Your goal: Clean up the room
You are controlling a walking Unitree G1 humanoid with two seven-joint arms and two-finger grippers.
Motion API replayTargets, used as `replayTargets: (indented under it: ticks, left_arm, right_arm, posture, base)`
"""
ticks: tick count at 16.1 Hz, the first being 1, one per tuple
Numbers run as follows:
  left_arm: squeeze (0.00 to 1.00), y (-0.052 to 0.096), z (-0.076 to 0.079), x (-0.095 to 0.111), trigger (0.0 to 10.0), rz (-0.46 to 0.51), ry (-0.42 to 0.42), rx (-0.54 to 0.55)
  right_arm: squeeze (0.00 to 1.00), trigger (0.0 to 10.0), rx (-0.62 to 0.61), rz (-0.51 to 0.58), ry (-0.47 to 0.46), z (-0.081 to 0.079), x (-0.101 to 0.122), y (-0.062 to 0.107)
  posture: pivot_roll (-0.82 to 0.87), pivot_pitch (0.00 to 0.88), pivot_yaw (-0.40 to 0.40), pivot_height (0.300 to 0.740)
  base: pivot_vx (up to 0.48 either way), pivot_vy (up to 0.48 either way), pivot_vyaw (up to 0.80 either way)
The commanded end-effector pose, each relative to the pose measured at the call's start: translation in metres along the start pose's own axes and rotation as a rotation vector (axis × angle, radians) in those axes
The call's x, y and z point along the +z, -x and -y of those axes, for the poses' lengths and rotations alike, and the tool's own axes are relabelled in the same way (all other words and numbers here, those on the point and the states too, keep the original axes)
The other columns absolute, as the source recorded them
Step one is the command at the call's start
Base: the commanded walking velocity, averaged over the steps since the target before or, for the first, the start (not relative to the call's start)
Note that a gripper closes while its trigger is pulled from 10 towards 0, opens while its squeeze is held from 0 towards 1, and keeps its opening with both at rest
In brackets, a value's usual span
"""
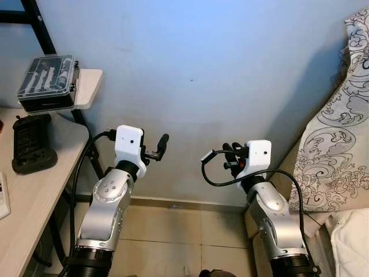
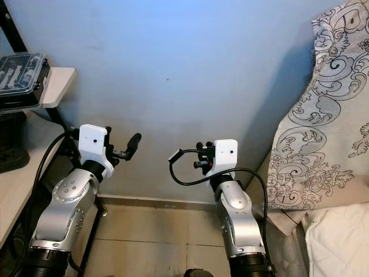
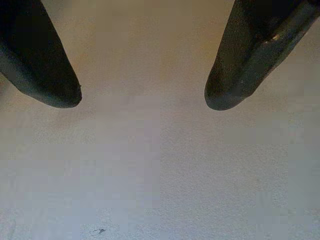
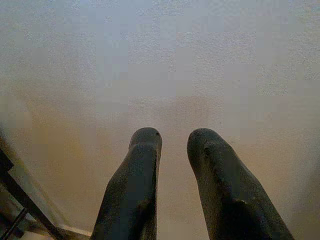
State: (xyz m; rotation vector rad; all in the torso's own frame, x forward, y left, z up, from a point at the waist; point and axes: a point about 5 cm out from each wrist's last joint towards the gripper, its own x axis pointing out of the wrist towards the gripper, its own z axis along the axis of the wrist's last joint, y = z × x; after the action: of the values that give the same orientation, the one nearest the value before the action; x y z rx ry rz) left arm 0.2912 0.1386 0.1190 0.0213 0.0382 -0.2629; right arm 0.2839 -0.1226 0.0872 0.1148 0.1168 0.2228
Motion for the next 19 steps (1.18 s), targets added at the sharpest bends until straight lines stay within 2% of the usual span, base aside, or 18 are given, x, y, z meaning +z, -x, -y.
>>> replayTargets:
  ticks: [1,19]
  left_arm:
    - [0.00,-0.0029,0.0028,0.0004,10.0,0.004,-0.002,-0.002]
    - [0.00,-0.0049,0.0067,0.0037,10.0,0.028,-0.009,-0.044]
  right_arm:
    - [0.00,10.0,-0.007,0.001,-0.003,0.0025,-0.0002,-0.0008]
    - [0.00,10.0,-0.016,-0.011,-0.008,0.0025,-0.0056,0.0016]
  posture:
    - [0.01,0.000,-0.026,0.740]
    - [0.00,0.000,-0.013,0.740]
  base:
    - [-0.334,0.000,0.00]
    - [-0.302,0.000,0.00]
